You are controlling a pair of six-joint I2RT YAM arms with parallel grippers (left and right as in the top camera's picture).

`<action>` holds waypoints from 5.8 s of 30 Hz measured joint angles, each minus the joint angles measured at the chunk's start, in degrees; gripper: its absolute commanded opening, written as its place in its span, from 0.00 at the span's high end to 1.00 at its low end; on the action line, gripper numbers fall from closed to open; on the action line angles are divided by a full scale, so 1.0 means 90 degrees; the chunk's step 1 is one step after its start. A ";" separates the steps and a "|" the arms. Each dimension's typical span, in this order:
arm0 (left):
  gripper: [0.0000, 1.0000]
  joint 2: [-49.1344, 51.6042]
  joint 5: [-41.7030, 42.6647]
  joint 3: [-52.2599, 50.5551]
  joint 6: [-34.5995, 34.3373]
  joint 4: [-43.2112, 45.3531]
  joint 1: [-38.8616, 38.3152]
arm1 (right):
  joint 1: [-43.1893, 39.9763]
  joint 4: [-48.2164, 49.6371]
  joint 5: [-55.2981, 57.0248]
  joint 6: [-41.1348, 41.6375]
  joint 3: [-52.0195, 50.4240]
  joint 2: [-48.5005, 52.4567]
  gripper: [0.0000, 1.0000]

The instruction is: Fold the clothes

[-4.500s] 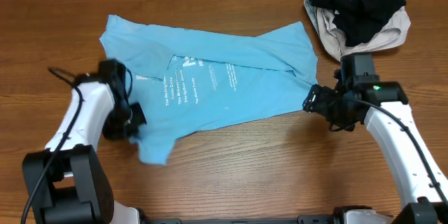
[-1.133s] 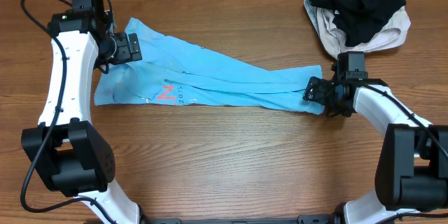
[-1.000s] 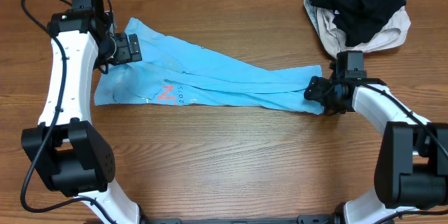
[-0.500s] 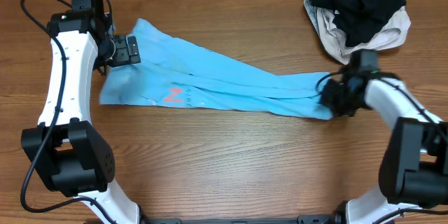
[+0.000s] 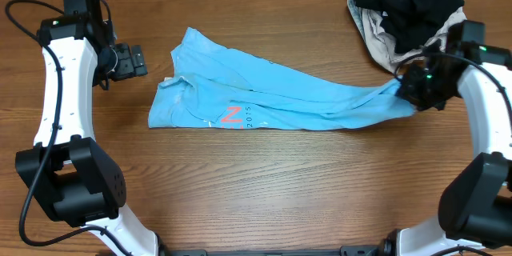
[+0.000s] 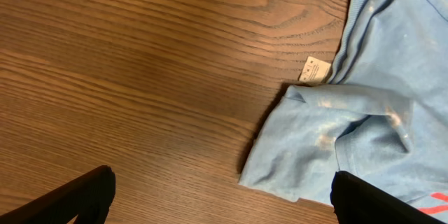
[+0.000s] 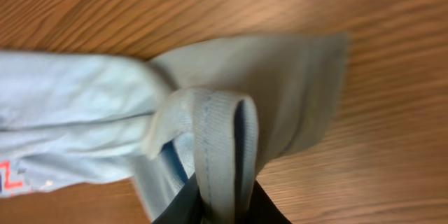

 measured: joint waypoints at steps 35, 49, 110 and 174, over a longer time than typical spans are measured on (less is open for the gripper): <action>0.00 0.0000 0.0707 -0.0104 0.0097 0.0622 0.0000 | 0.3976 0.0838 0.0180 0.0916 0.1377 0.1122 0.20; 0.00 0.0000 0.2016 -0.1868 0.1464 0.2841 -0.0464 | 0.2718 -0.0236 0.0236 0.0947 0.1916 0.1025 0.13; 0.96 0.1545 0.1778 0.1423 0.1399 -0.0578 -0.0707 | 0.3135 0.2392 -0.1268 0.2229 0.0316 0.2042 0.96; 0.00 0.1367 0.2579 0.3672 -0.0325 -0.0367 -0.1792 | 0.1282 0.0646 -0.1285 0.1185 0.1406 0.0005 0.53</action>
